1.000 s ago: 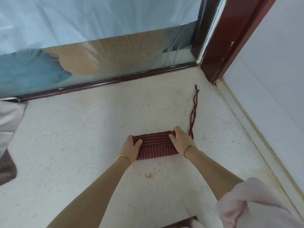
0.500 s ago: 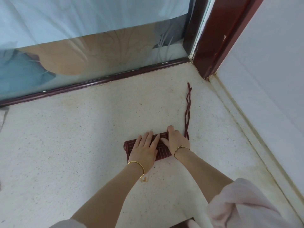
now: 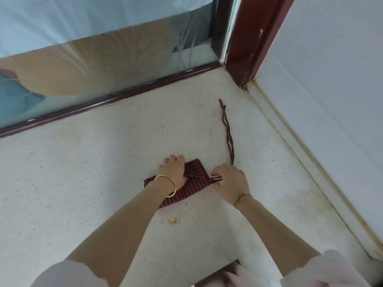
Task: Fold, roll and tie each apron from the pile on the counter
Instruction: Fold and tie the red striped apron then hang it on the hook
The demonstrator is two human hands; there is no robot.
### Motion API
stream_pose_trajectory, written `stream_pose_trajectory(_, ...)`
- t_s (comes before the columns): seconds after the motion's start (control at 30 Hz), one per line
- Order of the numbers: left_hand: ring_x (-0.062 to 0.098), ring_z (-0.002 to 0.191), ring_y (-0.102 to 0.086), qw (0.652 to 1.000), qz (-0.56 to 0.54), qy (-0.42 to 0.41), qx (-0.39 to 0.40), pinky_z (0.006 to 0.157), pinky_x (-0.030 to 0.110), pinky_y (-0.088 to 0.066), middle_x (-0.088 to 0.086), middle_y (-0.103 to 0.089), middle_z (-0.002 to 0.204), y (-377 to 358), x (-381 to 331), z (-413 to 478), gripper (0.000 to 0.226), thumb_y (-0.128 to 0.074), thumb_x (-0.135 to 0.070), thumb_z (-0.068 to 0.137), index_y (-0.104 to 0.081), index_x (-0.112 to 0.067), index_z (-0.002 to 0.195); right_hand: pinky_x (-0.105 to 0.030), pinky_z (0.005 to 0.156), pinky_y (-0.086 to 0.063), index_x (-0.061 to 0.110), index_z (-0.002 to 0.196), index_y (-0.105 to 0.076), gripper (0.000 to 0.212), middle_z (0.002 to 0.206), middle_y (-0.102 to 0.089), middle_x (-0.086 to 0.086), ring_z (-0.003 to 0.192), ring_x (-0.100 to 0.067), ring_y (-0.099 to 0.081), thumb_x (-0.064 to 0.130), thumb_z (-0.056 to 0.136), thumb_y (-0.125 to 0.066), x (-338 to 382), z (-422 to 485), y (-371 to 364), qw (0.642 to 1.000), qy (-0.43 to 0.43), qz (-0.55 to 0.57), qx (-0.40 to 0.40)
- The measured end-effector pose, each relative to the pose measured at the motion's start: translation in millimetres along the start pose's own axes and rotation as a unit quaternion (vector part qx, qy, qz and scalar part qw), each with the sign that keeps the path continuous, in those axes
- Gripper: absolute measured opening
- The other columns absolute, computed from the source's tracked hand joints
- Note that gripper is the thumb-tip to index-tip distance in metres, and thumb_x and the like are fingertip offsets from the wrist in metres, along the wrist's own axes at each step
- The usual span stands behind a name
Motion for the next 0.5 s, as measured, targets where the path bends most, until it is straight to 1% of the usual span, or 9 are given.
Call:
stream_pose_trajectory(0.07,0.027,0.113,-0.040,1.000,0.001,-0.008,0.029,0.094,0.037,-0.041,0.009,-0.040,0.124,1.0,-2.6,-1.3,0.049,-0.056,-0.033,0.086,-0.040,-0.011,0.126,-0.023,0.079,-0.033,0.023,0.096,-0.065,0.017,0.098,-0.060,0.010,0.096,-0.013,-0.051,0.018,0.081,-0.060,-0.4,-2.9,-5.1,1.000,0.011,-0.015,-0.008)
stream_pose_trajectory(0.13,0.028,0.117,-0.037,0.998,-0.010,-0.032,0.049,0.097,0.038,-0.037,0.009,-0.039,0.124,2.2,-2.2,-4.2,0.043,-0.047,-0.035,0.090,-0.044,-0.011,0.126,-0.024,0.077,-0.032,0.021,0.093,-0.066,0.012,0.096,-0.060,0.007,0.095,-0.015,-0.051,0.018,0.082,-0.061,-0.6,-1.3,-6.8,1.000,0.008,-0.013,-0.018)
stream_pose_trajectory(0.17,0.029,0.118,-0.038,0.997,-0.009,-0.047,0.057,0.098,0.038,-0.035,0.009,-0.042,0.124,2.7,-0.9,-4.9,0.037,-0.041,-0.031,0.094,-0.047,-0.010,0.125,-0.024,0.077,-0.033,0.020,0.091,-0.066,0.010,0.095,-0.059,0.006,0.094,-0.016,-0.051,0.018,0.082,-0.061,-0.3,-0.2,-7.1,1.000,0.005,-0.011,-0.023)
stream_pose_trajectory(0.23,0.029,0.116,-0.040,0.996,-0.064,-0.025,0.052,0.098,0.036,-0.034,0.010,-0.049,0.123,3.2,4.2,-4.9,0.031,-0.034,-0.021,0.100,-0.049,-0.009,0.124,-0.024,0.078,-0.036,0.020,0.091,-0.066,0.010,0.095,-0.059,0.006,0.094,-0.016,-0.051,0.017,0.083,-0.060,0.8,2.0,-8.0,0.999,-0.005,-0.013,-0.030)
stream_pose_trajectory(0.27,0.028,0.116,-0.041,0.996,-0.078,-0.012,0.045,0.099,0.035,-0.034,0.010,-0.049,0.124,2.0,7.9,-5.8,0.031,-0.036,-0.021,0.100,-0.050,-0.011,0.126,-0.024,0.078,-0.036,0.020,0.092,-0.066,0.011,0.095,-0.058,0.006,0.094,-0.015,-0.050,0.016,0.084,-0.059,1.4,2.4,-8.7,0.999,-0.012,-0.015,-0.029)
stream_pose_trajectory(0.3,0.027,0.116,-0.041,0.994,-0.105,0.003,0.042,0.100,0.035,-0.034,0.009,-0.046,0.125,2.8,9.0,-9.2,0.032,-0.043,-0.023,0.098,-0.050,-0.015,0.129,-0.024,0.079,-0.036,0.020,0.093,-0.066,0.012,0.096,-0.058,0.006,0.095,-0.015,-0.050,0.016,0.085,-0.058,2.1,2.5,-9.2,0.999,-0.015,-0.018,-0.030)
stream_pose_trajectory(0.37,0.027,0.116,-0.042,0.989,-0.139,0.024,0.035,0.101,0.035,-0.037,0.008,-0.042,0.126,1.4,7.5,-14.3,0.045,-0.060,-0.026,0.089,-0.046,-0.019,0.131,-0.024,0.081,-0.035,0.019,0.095,-0.065,0.013,0.098,-0.057,0.005,0.096,-0.015,-0.048,0.016,0.086,-0.056,3.1,3.0,-9.5,0.999,-0.015,-0.024,-0.028)
stream_pose_trajectory(0.43,0.026,0.113,-0.047,0.985,-0.158,0.057,0.047,0.096,0.034,-0.041,0.009,-0.045,0.123,-2.1,4.7,-19.1,0.055,-0.069,-0.025,0.083,-0.042,-0.014,0.129,-0.024,0.082,-0.037,0.019,0.098,-0.064,0.015,0.100,-0.056,0.005,0.098,-0.015,-0.047,0.016,0.087,-0.055,4.3,2.9,-8.7,0.999,-0.014,-0.031,-0.023)
stream_pose_trajectory(0.5,0.023,0.103,-0.052,0.976,-0.188,0.085,0.071,0.088,0.031,-0.045,0.009,-0.051,0.115,-3.2,4.6,-24.1,0.054,-0.071,-0.024,0.082,-0.042,-0.008,0.124,-0.026,0.080,-0.040,0.016,0.098,-0.061,0.013,0.099,-0.057,0.003,0.095,-0.017,-0.049,0.014,0.087,-0.056,5.6,2.4,-6.0,0.999,-0.012,-0.041,-0.019)
Point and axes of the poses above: each hand's wrist, its own z-axis towards the middle knuckle, its own y-axis out of the back of the hand, x = y × z, the point moved 3 cm from there along z, towards the middle knuckle
